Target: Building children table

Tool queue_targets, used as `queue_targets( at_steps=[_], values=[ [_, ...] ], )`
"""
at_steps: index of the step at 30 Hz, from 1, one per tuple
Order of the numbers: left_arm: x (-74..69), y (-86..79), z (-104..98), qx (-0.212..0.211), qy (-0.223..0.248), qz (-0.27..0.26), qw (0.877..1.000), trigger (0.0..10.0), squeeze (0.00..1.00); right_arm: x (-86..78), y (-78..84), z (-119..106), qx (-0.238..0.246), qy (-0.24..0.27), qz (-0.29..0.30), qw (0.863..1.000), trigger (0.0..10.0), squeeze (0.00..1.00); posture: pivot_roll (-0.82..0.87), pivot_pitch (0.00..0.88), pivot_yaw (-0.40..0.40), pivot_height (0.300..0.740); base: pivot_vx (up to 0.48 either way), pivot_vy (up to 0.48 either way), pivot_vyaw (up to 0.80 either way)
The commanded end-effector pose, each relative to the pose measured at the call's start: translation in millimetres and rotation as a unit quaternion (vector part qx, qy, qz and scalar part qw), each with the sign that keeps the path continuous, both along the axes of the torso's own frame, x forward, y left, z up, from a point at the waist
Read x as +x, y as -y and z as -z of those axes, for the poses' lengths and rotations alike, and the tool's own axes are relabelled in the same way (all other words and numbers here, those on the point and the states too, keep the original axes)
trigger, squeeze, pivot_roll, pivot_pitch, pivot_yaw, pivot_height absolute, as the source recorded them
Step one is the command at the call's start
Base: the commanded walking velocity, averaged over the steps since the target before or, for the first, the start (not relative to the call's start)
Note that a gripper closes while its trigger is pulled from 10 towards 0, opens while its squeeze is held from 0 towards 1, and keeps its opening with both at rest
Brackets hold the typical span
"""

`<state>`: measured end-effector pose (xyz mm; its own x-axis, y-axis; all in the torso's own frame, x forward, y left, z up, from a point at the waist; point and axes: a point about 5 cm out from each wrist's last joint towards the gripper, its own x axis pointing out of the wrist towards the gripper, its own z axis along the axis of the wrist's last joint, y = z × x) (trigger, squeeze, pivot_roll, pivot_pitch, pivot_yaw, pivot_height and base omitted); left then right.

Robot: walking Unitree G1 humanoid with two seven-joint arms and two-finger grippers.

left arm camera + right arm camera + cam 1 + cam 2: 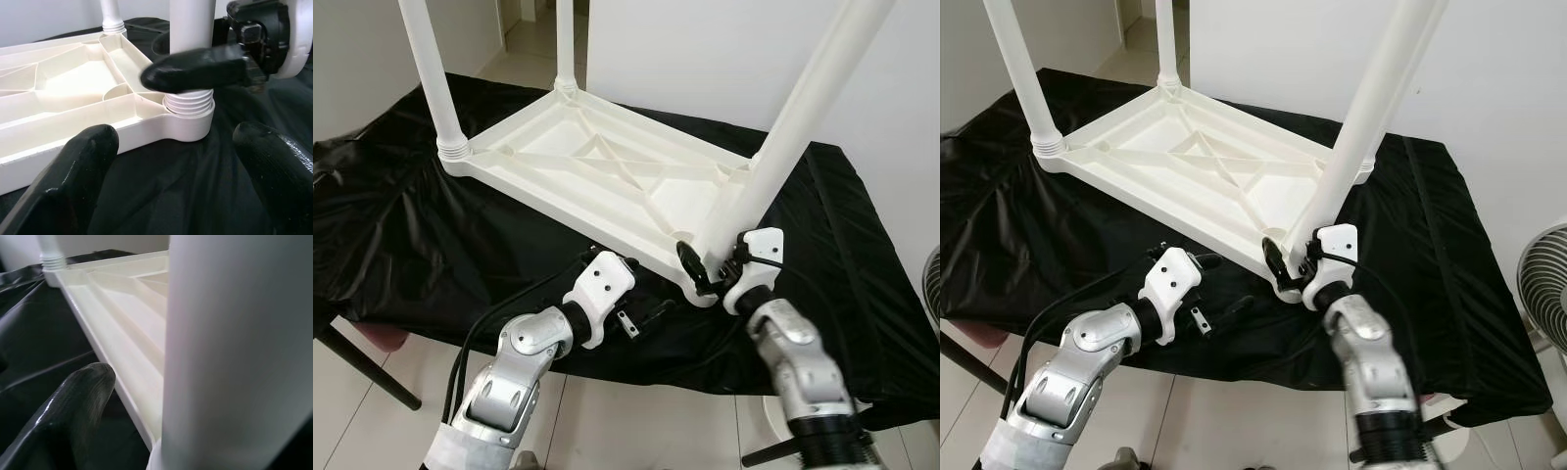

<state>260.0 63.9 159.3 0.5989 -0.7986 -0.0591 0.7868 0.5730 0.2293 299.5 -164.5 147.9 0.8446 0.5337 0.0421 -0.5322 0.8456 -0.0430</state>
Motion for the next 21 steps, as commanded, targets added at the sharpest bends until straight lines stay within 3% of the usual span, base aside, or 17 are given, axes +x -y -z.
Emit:
queue_targets(
  at_steps=[1, 3, 14, 15, 16, 18, 21],
  values=[
    [2.6, 0.3, -0.3, -0.003, 0.007, -0.025, 1.000, 10.0, 0.00, 0.4, -0.1, 3.1, -0.008, -0.003, -0.033, 0.999, 10.0, 0.00, 0.13, 0.022, -0.084, 0.740, 0.000, 0.000, 0.00],
    [3.3, 0.2, -1.0, -0.002, 0.008, -0.025, 1.000, 10.0, 0.00, 8.7, 6.3, 4.5, -0.035, -0.003, -0.056, 0.998, 10.0, 0.00, 0.13, 0.024, -0.078, 0.740, 0.000, 0.000, 0.00],
    [4.0, -0.2, -2.3, -0.006, 0.009, -0.029, 1.000, 10.0, 0.00, 27.5, 12.0, 6.5, -0.057, -0.015, -0.088, 0.994, 10.0, 0.00, 0.15, 0.032, -0.078, 0.740, 0.000, 0.000, 0.00],
    [3.8, -0.3, -2.6, -0.006, 0.009, -0.029, 1.000, 10.0, 0.00, 31.0, 12.5, 7.7, -0.058, -0.020, -0.096, 0.993, 4.9, 0.00, 0.15, 0.033, -0.077, 0.740, 0.000, 0.000, 0.00],
    [3.8, -0.3, -2.6, -0.006, 0.009, -0.029, 1.000, 10.0, 0.00, 31.0, 12.5, 7.7, -0.058, -0.020, -0.096, 0.993, 4.9, 0.00, 0.15, 0.033, -0.077, 0.740, 0.000, 0.000, 0.00],
    [3.5, 0.1, -3.0, -0.006, 0.009, -0.026, 1.000, 10.0, 0.00, 35.1, 13.8, 11.2, -0.060, -0.027, -0.103, 0.993, 0.4, 0.00, 0.15, 0.041, -0.074, 0.740, 0.000, 0.000, 0.00],
    [2.8, 1.1, -3.3, -0.005, 0.008, -0.021, 1.000, 10.0, 0.00, 34.6, 13.3, 15.5, -0.052, -0.039, -0.112, 0.992, 0.0, 0.00, 0.14, 0.050, -0.072, 0.740, 0.000, 0.000, 0.00]
  ],
)
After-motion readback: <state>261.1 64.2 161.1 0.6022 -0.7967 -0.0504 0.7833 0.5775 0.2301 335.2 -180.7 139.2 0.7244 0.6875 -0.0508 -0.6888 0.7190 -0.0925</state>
